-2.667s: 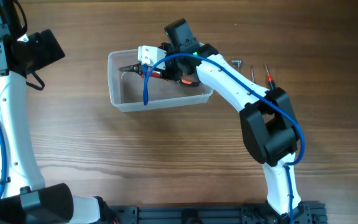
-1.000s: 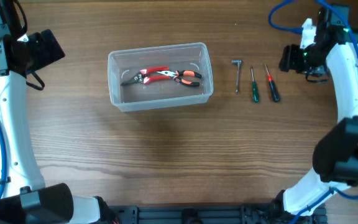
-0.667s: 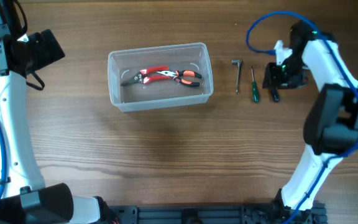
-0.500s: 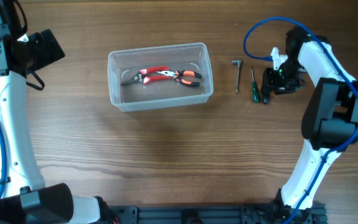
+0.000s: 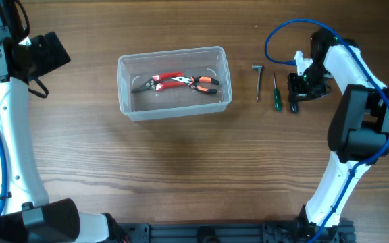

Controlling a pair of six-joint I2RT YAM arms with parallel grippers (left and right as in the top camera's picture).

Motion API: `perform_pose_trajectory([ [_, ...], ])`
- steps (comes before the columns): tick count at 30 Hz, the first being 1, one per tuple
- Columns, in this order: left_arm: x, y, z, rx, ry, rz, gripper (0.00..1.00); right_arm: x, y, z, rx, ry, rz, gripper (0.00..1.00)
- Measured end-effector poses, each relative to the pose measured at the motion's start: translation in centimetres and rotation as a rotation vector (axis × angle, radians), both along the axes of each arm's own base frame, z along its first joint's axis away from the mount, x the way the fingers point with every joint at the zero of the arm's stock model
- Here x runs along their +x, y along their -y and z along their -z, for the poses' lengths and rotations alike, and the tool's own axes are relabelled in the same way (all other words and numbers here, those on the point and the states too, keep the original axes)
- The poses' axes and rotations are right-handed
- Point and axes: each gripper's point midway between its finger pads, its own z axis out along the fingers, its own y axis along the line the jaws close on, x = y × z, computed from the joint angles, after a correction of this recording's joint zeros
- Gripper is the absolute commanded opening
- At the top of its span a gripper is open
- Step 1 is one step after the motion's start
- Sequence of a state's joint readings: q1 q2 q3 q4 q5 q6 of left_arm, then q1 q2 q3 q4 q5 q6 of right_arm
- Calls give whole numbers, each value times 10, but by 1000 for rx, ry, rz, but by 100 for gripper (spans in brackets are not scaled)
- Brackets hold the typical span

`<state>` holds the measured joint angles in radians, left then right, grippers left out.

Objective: Pack container
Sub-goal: 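Move the right gripper to the red-handled screwdriver and grasp it, then carry the red screwdriver into the container and release it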

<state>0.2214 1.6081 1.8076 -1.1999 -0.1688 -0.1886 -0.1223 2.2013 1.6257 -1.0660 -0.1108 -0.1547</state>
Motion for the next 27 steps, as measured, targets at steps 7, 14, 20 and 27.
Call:
perform_pose_trajectory([
  [7, 0, 0, 0, 0, 0, 0, 100, 0, 0, 0, -2, -2, 30, 4],
  [14, 0, 0, 0, 0, 0, 0, 100, 6, 1, -6, -6, 15, 66, 4],
  [20, 0, 0, 0, 0, 0, 0, 100, 25, -3, -68, 13, 172, 80, 4],
  [27, 0, 0, 0, 0, 0, 0, 100, 32, -65, -230, 108, 605, -134, 4],
])
